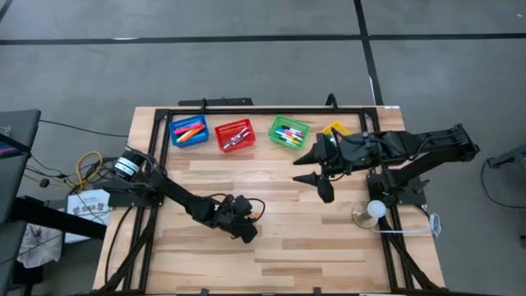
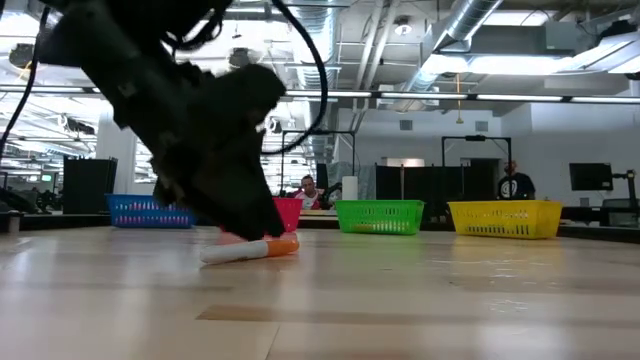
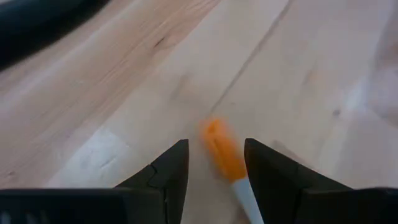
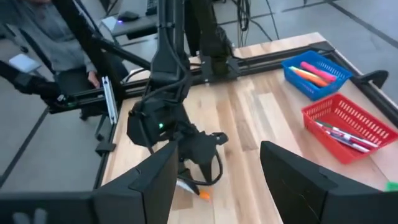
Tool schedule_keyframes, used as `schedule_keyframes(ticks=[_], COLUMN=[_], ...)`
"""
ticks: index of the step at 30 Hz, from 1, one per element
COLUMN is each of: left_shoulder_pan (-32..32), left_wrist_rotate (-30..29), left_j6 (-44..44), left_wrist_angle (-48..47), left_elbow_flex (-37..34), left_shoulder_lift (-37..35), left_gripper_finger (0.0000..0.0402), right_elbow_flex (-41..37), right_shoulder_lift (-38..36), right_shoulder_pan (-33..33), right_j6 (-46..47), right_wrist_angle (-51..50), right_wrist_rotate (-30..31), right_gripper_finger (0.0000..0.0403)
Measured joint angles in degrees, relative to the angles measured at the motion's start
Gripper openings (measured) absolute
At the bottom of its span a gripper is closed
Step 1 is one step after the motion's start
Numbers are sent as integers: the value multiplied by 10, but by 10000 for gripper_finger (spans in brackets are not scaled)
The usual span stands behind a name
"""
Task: Pick & Place Markers
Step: Put the small orange highlighter pen into the green bin
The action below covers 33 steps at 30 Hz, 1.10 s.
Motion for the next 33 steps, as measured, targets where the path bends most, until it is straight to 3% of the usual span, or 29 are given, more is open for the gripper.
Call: schedule_keyframes(ticks=[14,18,25,33], left_shoulder_pan=[23,43,89,143], left_wrist_rotate=[21,38,55,30], left_j6=[8,49,82,88], left_wrist_angle=[10,11,14,-14], left_elbow_flex=[3,3,2,-5], left_shoulder_lift=[43,43,41,-14], left_gripper_finger=[151,123,38,40], right_elbow_flex=[0,0,0,0], right_shoulder_lift=[0,0,0,0], right_shoulder_pan=[-35,-71,-145,-223], right_j6=[-63,-67,-68,-96], right_wrist_angle=[-2,-5,-34,-37], right_wrist_rotate=[43,43,43,40], right_gripper_finger=[218,218,218,218])
